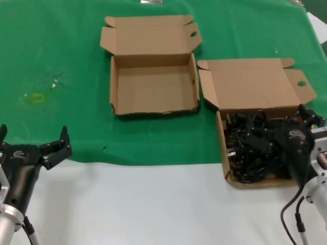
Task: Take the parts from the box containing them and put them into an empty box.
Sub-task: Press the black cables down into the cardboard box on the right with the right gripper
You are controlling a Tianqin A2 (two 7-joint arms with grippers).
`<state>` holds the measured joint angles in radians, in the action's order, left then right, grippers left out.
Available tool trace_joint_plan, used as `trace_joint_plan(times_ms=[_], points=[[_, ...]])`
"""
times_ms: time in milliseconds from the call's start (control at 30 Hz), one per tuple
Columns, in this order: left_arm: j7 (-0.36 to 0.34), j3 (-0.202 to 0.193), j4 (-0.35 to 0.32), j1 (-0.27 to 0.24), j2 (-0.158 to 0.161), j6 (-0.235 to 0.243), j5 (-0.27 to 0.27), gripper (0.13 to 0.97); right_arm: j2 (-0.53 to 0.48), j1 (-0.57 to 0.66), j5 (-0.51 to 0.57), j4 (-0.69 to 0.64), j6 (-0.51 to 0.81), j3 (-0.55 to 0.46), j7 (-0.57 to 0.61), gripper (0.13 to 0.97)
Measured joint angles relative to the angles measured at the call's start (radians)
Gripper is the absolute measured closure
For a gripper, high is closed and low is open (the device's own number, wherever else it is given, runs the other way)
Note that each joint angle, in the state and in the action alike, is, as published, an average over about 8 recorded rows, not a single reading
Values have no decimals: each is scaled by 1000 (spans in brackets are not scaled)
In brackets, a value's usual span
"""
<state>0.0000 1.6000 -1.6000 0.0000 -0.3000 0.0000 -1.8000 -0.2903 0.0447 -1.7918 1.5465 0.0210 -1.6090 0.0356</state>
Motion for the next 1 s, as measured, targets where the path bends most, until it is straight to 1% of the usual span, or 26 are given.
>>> trace_joint_plan(times_ms=[767,1000], points=[[0,0,0,0,0,0,0,132,0,0,0,0,0,0,0,129],[0,0,0,0,0,0,0,153,0,0,0,0,0,0,0,129]])
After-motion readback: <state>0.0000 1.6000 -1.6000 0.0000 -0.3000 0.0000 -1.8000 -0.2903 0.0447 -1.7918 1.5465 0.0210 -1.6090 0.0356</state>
